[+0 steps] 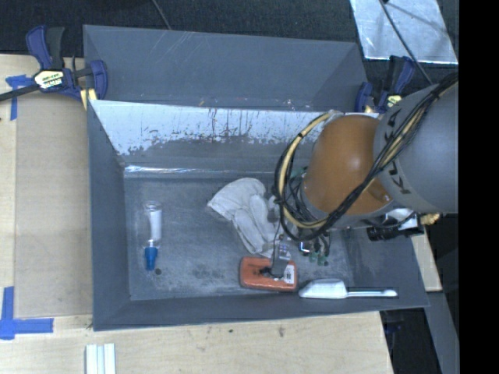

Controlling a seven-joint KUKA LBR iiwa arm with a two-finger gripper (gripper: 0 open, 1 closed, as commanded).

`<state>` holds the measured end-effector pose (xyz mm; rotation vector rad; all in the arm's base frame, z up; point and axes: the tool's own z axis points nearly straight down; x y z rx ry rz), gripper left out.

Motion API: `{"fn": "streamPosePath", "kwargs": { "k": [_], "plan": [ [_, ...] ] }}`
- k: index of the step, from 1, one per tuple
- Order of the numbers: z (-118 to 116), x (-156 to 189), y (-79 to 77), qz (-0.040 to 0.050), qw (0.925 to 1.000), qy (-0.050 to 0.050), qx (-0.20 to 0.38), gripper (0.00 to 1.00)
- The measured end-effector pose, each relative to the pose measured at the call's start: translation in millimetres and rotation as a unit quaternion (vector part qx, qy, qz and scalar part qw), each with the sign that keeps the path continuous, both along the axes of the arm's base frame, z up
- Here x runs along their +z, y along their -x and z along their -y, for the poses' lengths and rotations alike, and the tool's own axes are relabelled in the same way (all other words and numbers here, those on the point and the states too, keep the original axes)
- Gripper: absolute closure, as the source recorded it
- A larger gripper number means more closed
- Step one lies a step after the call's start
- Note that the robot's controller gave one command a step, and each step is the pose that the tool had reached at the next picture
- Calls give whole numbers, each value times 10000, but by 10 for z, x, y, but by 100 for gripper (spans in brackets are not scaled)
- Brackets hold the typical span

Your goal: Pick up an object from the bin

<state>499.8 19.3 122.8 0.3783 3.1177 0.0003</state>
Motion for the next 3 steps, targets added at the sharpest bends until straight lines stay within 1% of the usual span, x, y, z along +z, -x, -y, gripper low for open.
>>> {"fn": "streamPosePath", "kwargs": {
  "k": [1, 2, 3],
  "plan": [
    [-17, -516, 127, 8, 10000, -1, -57, 0],
    [-45, -487, 172, -18, 9999, -7, -166, 100],
    [-45, -487, 172, -18, 9999, -7, -166, 100]
  ]
}}
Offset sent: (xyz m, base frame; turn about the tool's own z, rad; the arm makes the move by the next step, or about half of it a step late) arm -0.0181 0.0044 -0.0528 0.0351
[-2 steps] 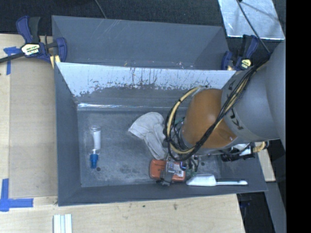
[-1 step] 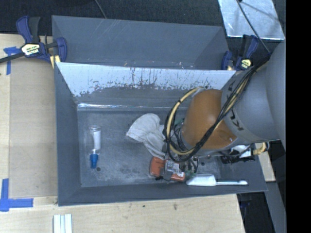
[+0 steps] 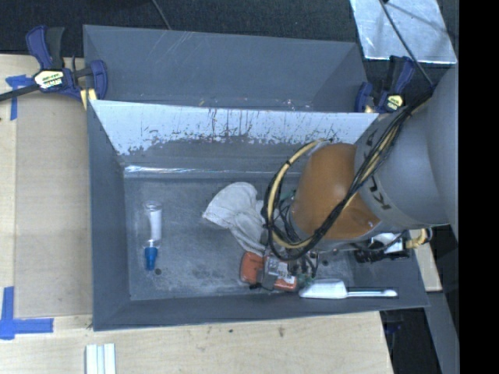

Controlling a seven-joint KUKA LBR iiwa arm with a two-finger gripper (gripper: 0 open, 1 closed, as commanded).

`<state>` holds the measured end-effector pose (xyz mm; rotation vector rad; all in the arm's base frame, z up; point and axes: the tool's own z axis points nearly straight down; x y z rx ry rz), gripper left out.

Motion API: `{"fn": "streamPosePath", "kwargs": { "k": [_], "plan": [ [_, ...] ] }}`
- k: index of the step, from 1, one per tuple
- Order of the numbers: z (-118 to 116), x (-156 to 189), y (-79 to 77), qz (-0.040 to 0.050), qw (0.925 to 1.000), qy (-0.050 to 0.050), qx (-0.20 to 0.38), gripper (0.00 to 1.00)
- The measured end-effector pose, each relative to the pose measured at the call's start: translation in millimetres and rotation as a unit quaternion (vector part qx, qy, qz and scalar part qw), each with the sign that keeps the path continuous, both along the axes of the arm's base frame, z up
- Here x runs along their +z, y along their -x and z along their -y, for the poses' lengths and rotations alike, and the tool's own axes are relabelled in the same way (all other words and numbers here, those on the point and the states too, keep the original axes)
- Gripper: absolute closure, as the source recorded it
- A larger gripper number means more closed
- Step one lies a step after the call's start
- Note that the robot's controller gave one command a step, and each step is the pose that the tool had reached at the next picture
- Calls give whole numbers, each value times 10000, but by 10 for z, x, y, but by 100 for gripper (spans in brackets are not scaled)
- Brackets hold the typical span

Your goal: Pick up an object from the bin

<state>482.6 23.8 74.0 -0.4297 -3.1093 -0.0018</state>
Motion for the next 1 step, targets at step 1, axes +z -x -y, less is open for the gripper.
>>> {"fn": "streamPosePath", "kwargs": {
  "k": [1],
  "plan": [
    [2, 54, 6, -1, 10000, 2, 0, 100]
  ]
}}
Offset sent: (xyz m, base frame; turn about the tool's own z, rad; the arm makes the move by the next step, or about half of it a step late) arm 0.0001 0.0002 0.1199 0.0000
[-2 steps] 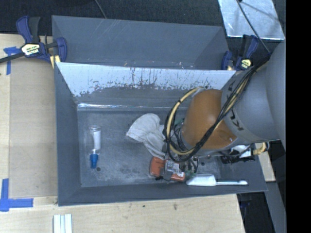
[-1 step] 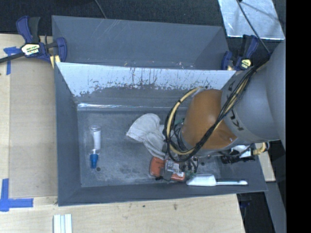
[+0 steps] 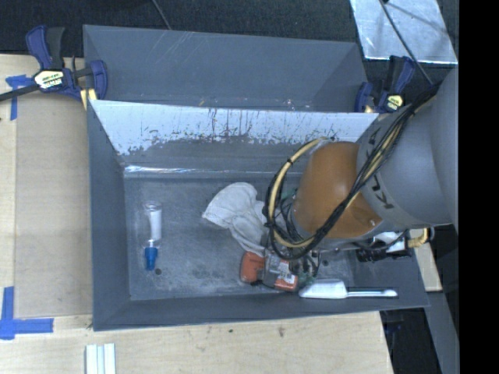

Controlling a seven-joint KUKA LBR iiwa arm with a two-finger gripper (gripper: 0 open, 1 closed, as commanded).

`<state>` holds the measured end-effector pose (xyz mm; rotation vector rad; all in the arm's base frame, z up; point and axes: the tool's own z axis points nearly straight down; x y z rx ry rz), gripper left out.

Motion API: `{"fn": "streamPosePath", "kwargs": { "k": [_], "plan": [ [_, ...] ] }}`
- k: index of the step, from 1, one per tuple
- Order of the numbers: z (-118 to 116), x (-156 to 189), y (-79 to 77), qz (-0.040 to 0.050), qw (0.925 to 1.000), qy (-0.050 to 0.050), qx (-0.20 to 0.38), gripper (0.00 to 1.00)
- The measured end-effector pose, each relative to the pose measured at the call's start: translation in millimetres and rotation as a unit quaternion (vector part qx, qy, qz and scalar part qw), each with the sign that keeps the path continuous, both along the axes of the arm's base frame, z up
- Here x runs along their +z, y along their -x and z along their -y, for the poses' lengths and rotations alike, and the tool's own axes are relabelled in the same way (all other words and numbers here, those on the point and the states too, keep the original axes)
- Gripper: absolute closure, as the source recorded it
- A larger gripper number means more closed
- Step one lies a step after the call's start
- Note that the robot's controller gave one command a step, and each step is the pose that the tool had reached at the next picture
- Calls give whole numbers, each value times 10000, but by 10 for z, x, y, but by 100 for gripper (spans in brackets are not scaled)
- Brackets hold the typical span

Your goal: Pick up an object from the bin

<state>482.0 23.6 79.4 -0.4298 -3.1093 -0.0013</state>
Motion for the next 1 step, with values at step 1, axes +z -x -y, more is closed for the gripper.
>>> {"fn": "streamPosePath", "kwargs": {
  "k": [1],
  "plan": [
    [6, 196, -11, 38, 10000, 8, -6, 100]
  ]
}}
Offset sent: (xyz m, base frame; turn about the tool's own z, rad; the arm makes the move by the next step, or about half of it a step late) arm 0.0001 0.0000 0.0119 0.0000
